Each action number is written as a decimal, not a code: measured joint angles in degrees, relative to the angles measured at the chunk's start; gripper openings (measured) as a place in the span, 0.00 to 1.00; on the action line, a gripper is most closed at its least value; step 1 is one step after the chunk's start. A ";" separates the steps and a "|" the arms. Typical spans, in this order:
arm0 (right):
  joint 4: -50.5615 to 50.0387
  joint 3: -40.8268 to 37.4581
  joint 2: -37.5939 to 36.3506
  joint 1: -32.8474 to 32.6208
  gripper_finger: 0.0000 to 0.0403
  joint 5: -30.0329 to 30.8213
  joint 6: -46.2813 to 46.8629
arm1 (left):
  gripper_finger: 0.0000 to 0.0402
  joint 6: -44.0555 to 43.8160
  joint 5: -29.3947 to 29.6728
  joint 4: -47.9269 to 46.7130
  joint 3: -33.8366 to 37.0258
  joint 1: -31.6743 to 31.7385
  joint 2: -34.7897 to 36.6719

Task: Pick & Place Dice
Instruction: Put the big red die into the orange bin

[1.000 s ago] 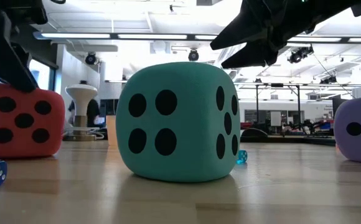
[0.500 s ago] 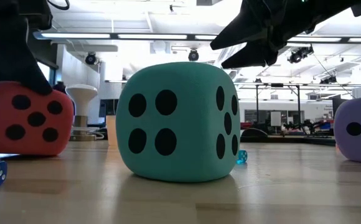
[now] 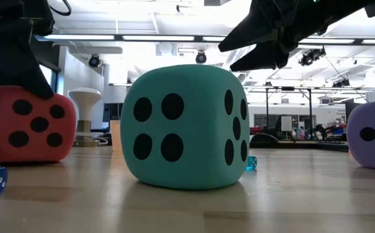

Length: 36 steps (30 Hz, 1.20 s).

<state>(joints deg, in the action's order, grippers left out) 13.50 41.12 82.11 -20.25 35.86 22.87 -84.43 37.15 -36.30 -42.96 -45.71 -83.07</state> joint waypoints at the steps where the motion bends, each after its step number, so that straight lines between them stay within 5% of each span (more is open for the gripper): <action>1: 0.00 0.00 0.00 0.00 0.99 0.00 0.00 | 0.99 -0.26 0.06 0.06 0.00 -0.17 -0.02; 11: 0.00 0.00 0.00 0.00 0.99 0.00 0.02 | 0.99 -0.31 -0.55 0.53 0.04 -0.92 -0.09; 25: 0.00 0.00 0.00 0.00 0.99 0.00 1.25 | 0.85 8.81 2.73 1.88 0.07 -2.08 1.91; 31: 0.02 0.00 0.00 0.00 0.99 0.00 1.33 | 0.84 20.69 3.54 2.43 0.24 -0.82 7.58; 36: 0.24 0.00 0.00 0.20 0.99 0.40 1.33 | 0.84 38.04 7.40 4.64 0.22 7.52 15.61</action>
<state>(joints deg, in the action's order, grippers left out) 13.74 41.12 82.11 -20.05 36.26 24.21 -46.39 44.56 -31.66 -42.74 -38.19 -67.46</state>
